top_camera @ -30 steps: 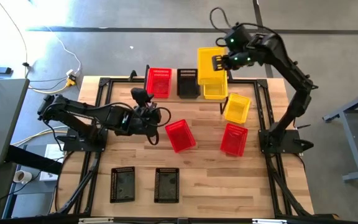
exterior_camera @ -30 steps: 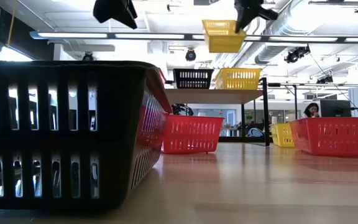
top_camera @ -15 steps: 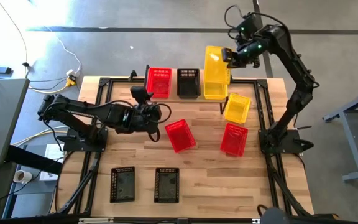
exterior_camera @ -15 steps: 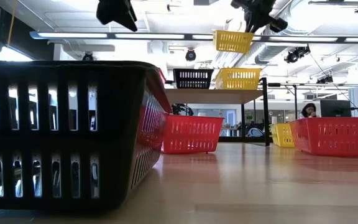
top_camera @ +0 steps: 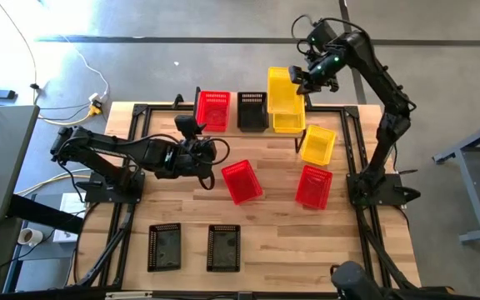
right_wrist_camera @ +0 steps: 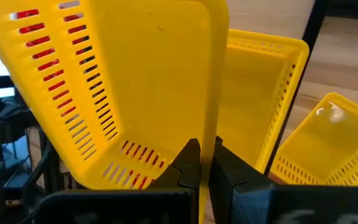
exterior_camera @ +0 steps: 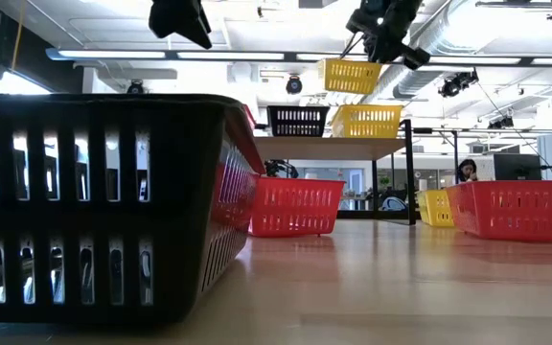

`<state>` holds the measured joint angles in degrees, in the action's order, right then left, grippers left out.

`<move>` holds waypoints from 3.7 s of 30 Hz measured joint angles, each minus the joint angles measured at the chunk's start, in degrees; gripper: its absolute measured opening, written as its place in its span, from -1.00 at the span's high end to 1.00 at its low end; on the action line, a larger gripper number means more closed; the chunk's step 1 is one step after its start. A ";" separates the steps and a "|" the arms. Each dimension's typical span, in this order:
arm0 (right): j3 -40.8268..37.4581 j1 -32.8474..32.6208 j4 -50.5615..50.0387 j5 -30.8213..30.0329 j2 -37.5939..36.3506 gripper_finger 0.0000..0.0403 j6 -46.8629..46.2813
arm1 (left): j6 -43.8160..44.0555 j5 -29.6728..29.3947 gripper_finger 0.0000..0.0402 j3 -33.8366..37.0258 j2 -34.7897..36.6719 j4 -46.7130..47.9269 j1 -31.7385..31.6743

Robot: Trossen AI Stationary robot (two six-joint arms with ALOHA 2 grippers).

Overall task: Stack baskets on shelf by color
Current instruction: Stack the left yellow bin on the top of the yellow bin on the shelf, then stack the left black bin on the top of the black bin on the shelf

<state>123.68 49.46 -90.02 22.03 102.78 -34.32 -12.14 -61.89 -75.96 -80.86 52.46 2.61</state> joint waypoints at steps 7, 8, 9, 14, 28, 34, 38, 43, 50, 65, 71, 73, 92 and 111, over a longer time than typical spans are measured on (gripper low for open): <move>-0.03 -1.95 -0.01 -3.42 -4.62 1.00 2.91 | 0.00 0.00 -0.02 0.00 0.00 0.29 0.00; -0.30 -2.42 0.10 -3.90 -5.40 1.00 3.34 | 0.00 0.00 -0.02 0.00 0.00 0.29 0.00; -0.99 -3.02 0.16 -4.25 -6.28 1.00 3.43 | 0.00 0.00 -0.02 0.00 0.00 0.29 0.00; -10.32 -5.43 -0.06 -7.04 -13.51 1.00 3.35 | -0.07 0.00 -0.02 0.00 0.00 0.29 0.00; -21.42 0.23 5.79 -0.59 -18.45 1.00 -3.46 | -1.54 0.09 -0.02 0.00 0.00 0.20 -0.01; -21.42 2.55 6.10 1.89 -14.01 1.00 -1.40 | -1.45 0.11 -0.02 0.00 0.00 0.18 -0.02; -21.42 2.71 6.31 3.66 -12.04 1.00 -0.28 | -1.31 0.11 -0.02 0.00 0.00 0.16 -0.02; -21.42 2.69 6.91 5.06 -10.43 1.00 0.30 | -1.31 0.09 -0.02 0.00 0.00 0.16 -0.02; -21.42 4.15 6.47 5.06 -9.15 1.00 1.37 | -1.31 0.07 -0.02 0.00 0.00 0.13 -0.02; -21.38 4.93 6.14 4.86 -8.92 0.94 3.92 | -1.40 0.00 -0.02 0.00 0.00 0.13 -0.02; -21.38 4.91 6.16 1.59 -8.92 0.81 3.88 | -1.38 0.00 -0.02 0.00 0.00 0.14 -0.02; -21.38 4.91 6.28 1.54 -8.92 0.75 3.89 | -1.36 0.00 -0.02 0.00 0.00 0.14 -0.02; -21.38 4.89 10.95 1.42 -9.03 0.63 6.27 | -1.49 -0.06 -0.02 0.00 0.00 0.16 -0.02; -21.33 -18.19 10.00 -5.58 -16.26 0.63 6.01 | 12.80 13.23 -0.02 -0.02 5.97 4.38 4.75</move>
<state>102.35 31.27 -80.02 16.46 86.52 -28.31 0.66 -48.65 -75.99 -74.89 56.84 7.36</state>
